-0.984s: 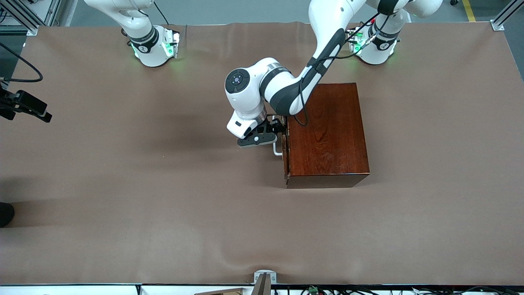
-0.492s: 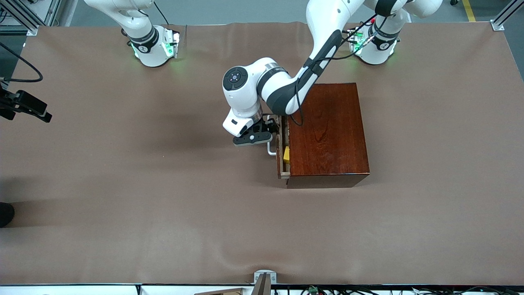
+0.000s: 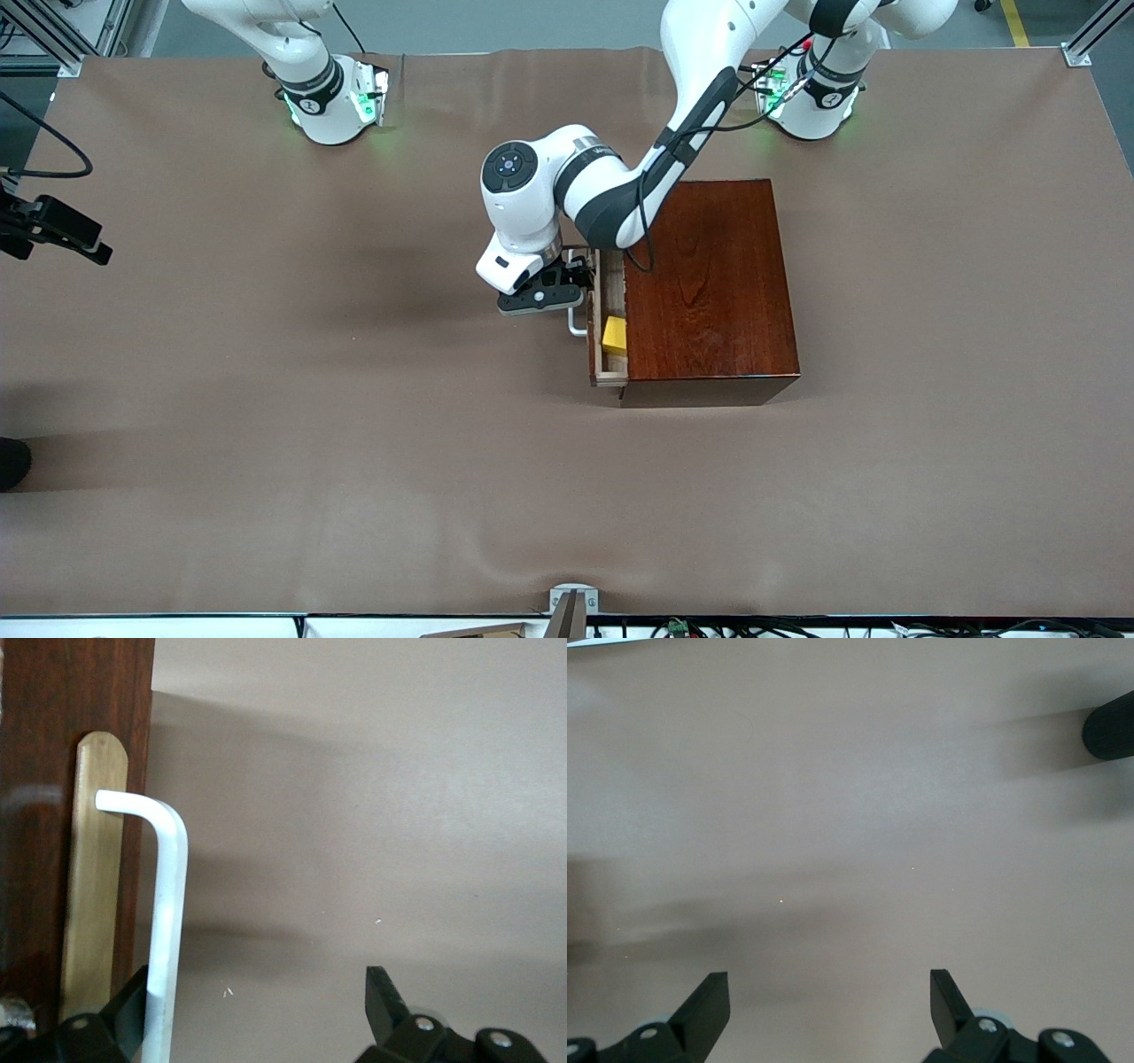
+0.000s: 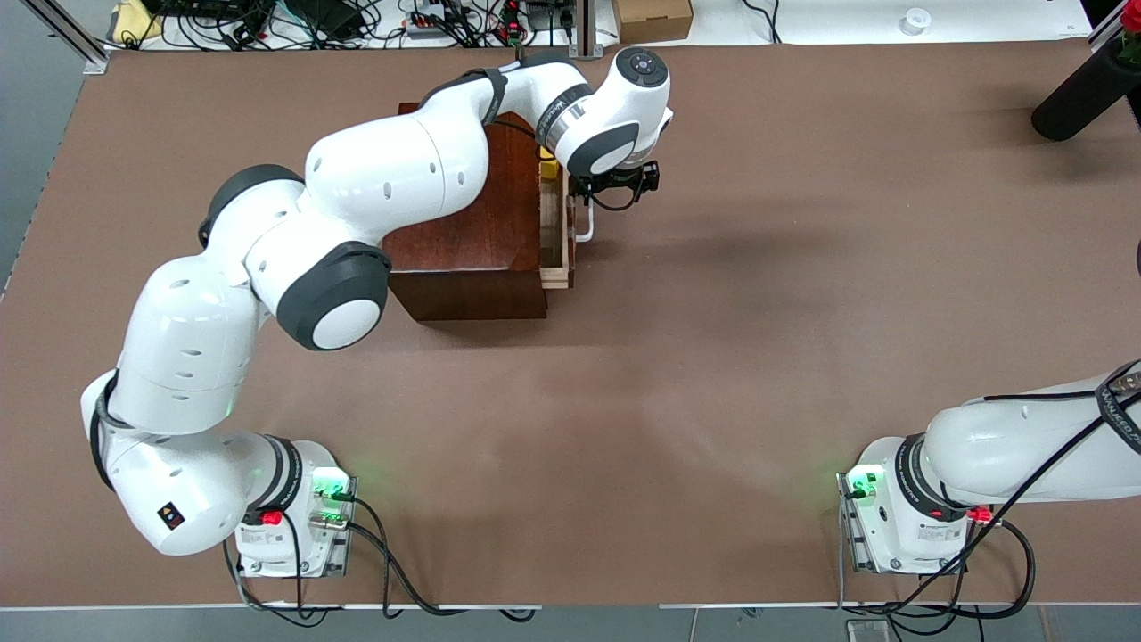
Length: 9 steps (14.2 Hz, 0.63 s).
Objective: Open drawer, take yellow block, close drawer
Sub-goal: 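Pull the drawer open by its handle with the left gripper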
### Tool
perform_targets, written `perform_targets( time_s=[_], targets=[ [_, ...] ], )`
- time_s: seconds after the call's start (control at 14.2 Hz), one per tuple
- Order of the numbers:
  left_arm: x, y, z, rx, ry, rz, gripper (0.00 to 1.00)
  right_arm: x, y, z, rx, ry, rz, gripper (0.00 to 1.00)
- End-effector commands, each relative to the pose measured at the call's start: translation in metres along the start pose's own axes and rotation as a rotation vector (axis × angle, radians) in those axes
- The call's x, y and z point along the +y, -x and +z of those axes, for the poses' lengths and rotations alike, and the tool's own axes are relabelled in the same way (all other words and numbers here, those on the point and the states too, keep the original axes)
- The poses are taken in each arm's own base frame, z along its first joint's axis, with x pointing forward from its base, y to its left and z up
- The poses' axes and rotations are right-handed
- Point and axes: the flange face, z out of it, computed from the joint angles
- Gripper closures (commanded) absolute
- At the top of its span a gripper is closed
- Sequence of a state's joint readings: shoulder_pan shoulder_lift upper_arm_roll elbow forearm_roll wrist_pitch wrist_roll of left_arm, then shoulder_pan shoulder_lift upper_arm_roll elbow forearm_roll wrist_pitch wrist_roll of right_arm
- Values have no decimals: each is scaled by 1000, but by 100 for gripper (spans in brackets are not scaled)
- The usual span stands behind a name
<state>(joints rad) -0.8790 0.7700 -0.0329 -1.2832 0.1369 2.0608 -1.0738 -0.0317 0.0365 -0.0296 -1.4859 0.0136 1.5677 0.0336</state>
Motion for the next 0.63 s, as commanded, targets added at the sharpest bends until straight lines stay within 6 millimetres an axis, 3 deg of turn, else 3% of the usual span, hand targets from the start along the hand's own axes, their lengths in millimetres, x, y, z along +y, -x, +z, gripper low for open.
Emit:
perform_targets(
  time_s=[0.0, 0.42, 0.56],
  targets=[
    [26, 13, 2, -3, 71, -31, 0, 3, 2, -6, 7, 8, 9, 0],
    [41, 24, -6, 32, 143, -68, 0, 4, 2, -6, 9, 8, 11, 0],
    [45, 29, -1, 32, 152, -66, 0, 3, 2, -6, 7, 8, 9, 0]
  ],
)
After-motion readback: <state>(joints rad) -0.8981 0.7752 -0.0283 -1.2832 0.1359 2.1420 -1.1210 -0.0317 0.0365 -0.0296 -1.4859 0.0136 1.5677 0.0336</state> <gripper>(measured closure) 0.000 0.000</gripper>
